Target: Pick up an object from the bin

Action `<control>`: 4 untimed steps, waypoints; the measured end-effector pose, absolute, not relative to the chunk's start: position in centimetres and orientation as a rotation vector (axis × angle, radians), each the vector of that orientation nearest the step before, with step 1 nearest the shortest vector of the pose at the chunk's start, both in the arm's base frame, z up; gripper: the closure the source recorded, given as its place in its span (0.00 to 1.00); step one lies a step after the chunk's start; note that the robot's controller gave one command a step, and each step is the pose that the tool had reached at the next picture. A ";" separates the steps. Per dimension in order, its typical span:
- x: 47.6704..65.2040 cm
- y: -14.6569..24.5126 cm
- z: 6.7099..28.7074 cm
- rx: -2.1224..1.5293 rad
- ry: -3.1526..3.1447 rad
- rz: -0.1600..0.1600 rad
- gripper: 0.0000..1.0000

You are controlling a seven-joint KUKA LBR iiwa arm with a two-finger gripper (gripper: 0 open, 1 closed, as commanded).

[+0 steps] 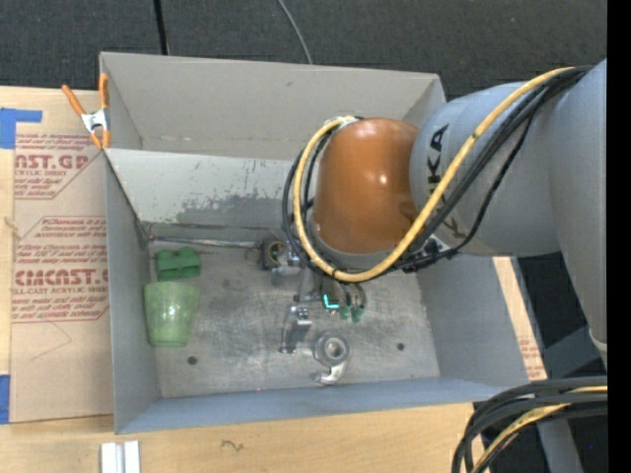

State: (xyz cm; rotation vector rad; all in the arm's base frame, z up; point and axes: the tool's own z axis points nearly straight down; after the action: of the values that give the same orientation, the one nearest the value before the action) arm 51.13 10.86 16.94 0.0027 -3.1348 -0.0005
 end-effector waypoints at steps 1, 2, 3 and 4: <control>50.4 5.7 7.0 -0.068 -3.147 -0.005 0.00; 48.2 2.8 11.0 0.235 -3.133 0.000 0.00; 49.6 -1.2 7.6 0.433 -3.112 0.001 0.00; 48.7 0.6 7.4 0.591 -3.112 0.008 0.00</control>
Offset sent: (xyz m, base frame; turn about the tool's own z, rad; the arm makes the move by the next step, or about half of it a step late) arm -0.0091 -0.0526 -0.0994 0.0418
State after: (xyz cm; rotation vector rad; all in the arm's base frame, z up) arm 48.67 0.57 7.44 0.5913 -3.1116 0.0080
